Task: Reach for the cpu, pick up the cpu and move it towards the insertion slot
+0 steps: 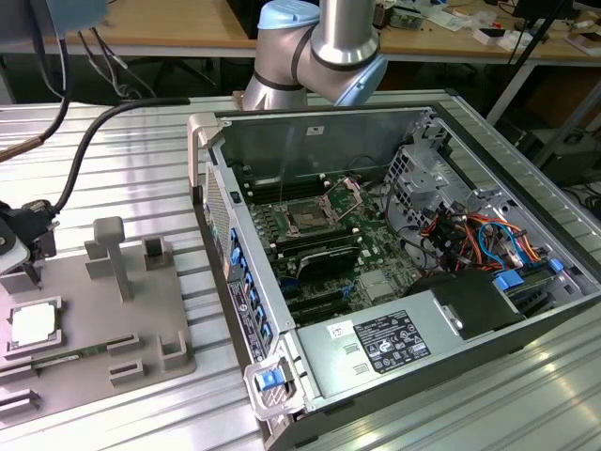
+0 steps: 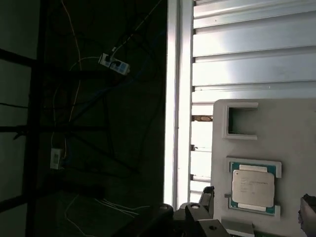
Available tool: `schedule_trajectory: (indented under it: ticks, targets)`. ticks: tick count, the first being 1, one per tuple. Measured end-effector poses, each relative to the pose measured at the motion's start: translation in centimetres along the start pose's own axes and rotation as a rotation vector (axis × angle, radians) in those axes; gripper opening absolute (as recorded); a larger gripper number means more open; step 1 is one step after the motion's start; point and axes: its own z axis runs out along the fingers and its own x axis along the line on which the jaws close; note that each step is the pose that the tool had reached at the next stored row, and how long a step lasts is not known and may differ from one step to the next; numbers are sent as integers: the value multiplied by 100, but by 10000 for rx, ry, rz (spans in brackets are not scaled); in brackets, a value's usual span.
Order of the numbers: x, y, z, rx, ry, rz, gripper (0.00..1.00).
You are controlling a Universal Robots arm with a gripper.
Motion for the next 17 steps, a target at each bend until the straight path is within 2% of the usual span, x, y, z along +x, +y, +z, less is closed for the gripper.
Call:
schedule_trajectory:
  ticks: [1,6,17]
  targets:
    - [0,-3,20,0,-1,-3,74]
    - [1,-33,157,0,-1,10,74]
    - [-1,-45,380,-2,-10,272,74]
